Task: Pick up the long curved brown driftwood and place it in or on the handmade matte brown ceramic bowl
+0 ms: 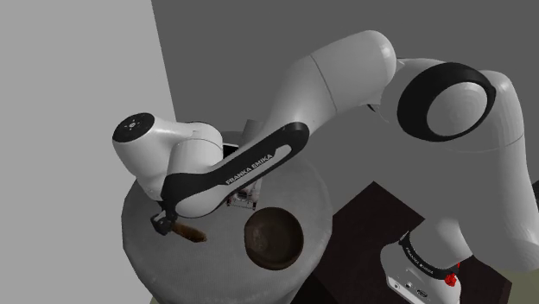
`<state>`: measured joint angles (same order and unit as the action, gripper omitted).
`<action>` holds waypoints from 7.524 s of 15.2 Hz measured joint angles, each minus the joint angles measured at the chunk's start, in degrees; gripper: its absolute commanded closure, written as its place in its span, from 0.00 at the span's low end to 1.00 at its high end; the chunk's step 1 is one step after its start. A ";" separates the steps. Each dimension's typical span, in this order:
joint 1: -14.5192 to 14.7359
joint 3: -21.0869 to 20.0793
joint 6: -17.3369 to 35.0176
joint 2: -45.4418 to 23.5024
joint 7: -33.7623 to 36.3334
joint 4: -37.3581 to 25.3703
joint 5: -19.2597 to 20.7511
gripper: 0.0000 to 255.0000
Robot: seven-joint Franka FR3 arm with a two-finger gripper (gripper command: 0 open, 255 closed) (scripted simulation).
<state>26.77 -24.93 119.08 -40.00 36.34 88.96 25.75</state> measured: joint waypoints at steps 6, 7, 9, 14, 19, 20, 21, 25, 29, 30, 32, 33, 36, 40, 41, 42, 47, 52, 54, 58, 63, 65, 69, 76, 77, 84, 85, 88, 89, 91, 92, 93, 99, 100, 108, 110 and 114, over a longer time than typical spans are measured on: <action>0.04 0.53 1.99 -1.22 0.48 0.86 0.73 0.00; 0.04 0.53 2.02 -1.23 0.48 0.86 0.73 0.00; 0.04 0.54 2.03 -1.24 0.48 0.86 0.74 0.00; 0.04 0.54 2.03 -1.24 0.48 0.86 0.74 1.00; 0.04 0.54 2.03 -1.24 0.48 0.86 0.74 1.00; 0.04 0.54 2.03 -1.24 0.48 0.86 0.74 0.00; 0.04 0.54 2.03 -1.24 0.48 0.86 0.74 0.00; 3.18 1.42 -5.36 -8.42 2.47 -13.83 -1.57 0.00; 4.58 2.04 -8.09 -12.58 3.41 -20.77 -2.35 0.00; 4.52 2.13 -7.55 -12.89 3.52 -20.50 -2.28 0.00; 4.62 2.33 -6.78 -13.70 3.70 -20.51 -2.09 0.00; 4.67 2.45 -6.25 -14.19 3.80 -20.46 -1.96 0.00; 4.54 2.59 -5.50 -14.58 3.83 -20.08 -1.81 0.00; 4.51 2.59 -5.36 -14.52 3.87 -19.90 -1.79 0.00; 4.51 2.59 -5.36 -14.52 3.87 -19.90 -1.79 1.00; 4.56 2.49 -5.29 -14.41 3.86 -19.98 -1.85 1.00; 4.84 2.34 -5.83 -14.68 3.64 -20.85 -1.96 1.00; 4.61 2.42 -5.65 -14.28 3.79 -20.23 -1.91 1.00; 4.50 2.36 -6.31 -13.73 3.72 -20.15 -2.04 1.00; 4.22 1.98 -8.00 -12.03 3.42 -20.12 -2.49 1.00; 4.05 1.51 -10.43 -10.21 2.96 -20.79 -3.07 1.00; 4.00 1.36 -11.49 -9.63 2.71 -21.32 -3.30 1.00; 4.09 0.97 -13.59 -8.18 2.55 -22.03 -3.76 1.00; 2.21 -0.12 -14.22 -2.53 2.51 -16.92 -4.94 1.00; 1.14 -0.52 -12.70 -0.24 2.75 -13.05 -5.32 1.00; -6.12 -3.58 -2.53 16.94 2.76 13.64 -9.70 1.00; -7.10 -4.10 -1.08 19.77 2.50 17.64 -10.74 1.00; -9.01 -5.27 1.93 26.53 1.35 26.50 -13.69 1.00; -9.73 -5.40 2.81 28.51 0.47 29.01 -14.67 1.00; -10.65 -6.01 4.33 33.42 -0.99 34.67 -17.34 1.00; -11.02 -6.19 5.47 36.07 -1.90 37.97 -18.82 1.00; -11.38 -6.20 6.01 38.78 -3.19 40.74 -20.43 1.00; -11.57 -6.09 9.32 42.76 -4.85 47.32 -22.78 1.00; -11.60 -6.13 10.18 42.05 -4.45 47.60 -22.28 1.00; -11.81 -5.79 17.28 36.67 -1.15 48.50 -17.71 1.00; -11.71 -5.64 19.71 35.48 -0.22 48.99 -16.60 1.00; -11.60 -5.41 21.29 34.44 0.45 49.21 -15.68 1.00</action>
<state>15.18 -30.35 140.37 -5.56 36.79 138.18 10.06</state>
